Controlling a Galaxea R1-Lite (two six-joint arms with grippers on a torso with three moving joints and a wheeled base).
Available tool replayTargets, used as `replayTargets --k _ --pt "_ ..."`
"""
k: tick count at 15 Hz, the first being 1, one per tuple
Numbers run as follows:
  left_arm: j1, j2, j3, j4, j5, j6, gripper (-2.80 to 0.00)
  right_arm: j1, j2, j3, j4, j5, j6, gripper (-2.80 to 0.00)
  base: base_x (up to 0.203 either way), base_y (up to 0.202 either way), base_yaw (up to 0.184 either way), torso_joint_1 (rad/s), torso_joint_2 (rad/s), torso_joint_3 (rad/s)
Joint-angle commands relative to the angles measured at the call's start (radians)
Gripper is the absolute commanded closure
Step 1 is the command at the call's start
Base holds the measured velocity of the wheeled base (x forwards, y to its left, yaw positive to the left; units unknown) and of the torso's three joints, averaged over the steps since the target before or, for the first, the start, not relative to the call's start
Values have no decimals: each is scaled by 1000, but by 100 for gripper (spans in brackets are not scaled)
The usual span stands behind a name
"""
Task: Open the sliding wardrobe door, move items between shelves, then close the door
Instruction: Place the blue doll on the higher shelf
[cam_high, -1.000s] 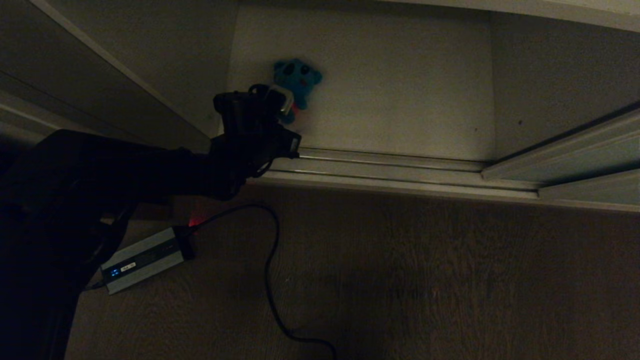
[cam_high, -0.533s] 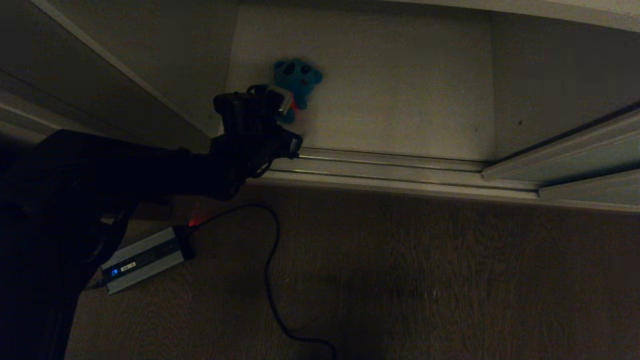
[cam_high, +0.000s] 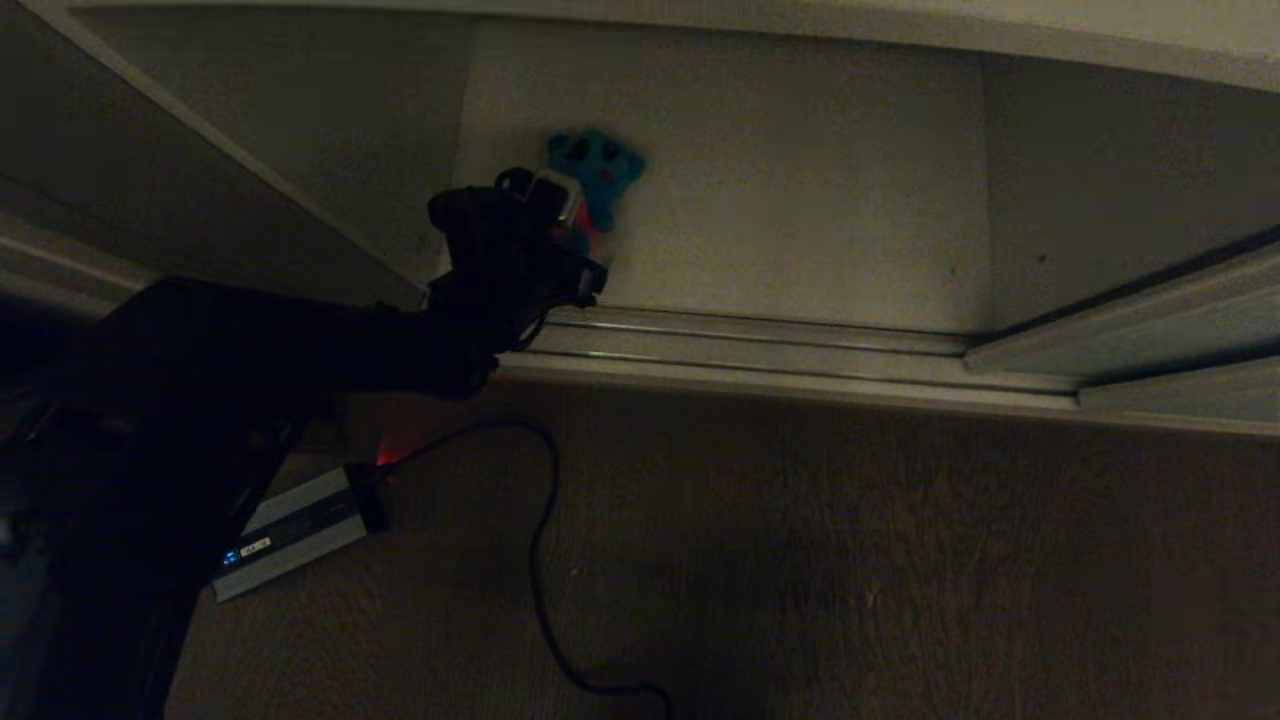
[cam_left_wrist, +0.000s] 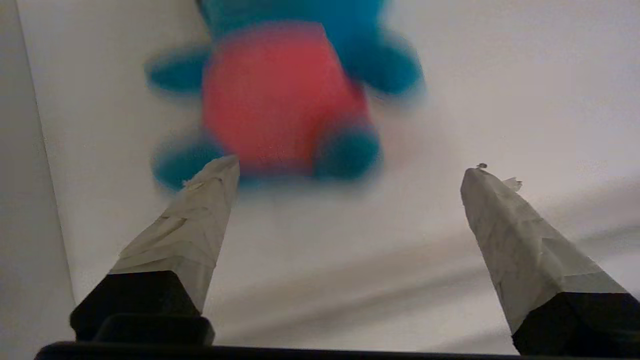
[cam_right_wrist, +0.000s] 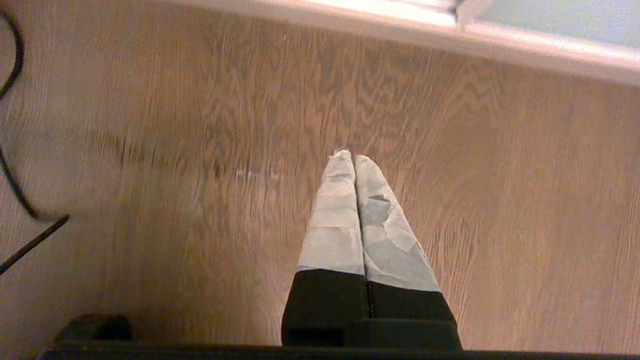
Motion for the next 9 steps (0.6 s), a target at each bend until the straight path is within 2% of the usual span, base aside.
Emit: replayTargets --k 1,5,9 --pt "1 22 -6 -4 1 2 -280 0 1 3 0 0 0 0 198 0 -1 6 6 3" --pt "1 34 -1 2 1 5 -280 0 1 5 0 0 0 0 175 0 1 5 2 3" --pt "0 64 -3 2 0 18 -280 0 1 5 0 0 0 0 0 0 0 0 0 0"
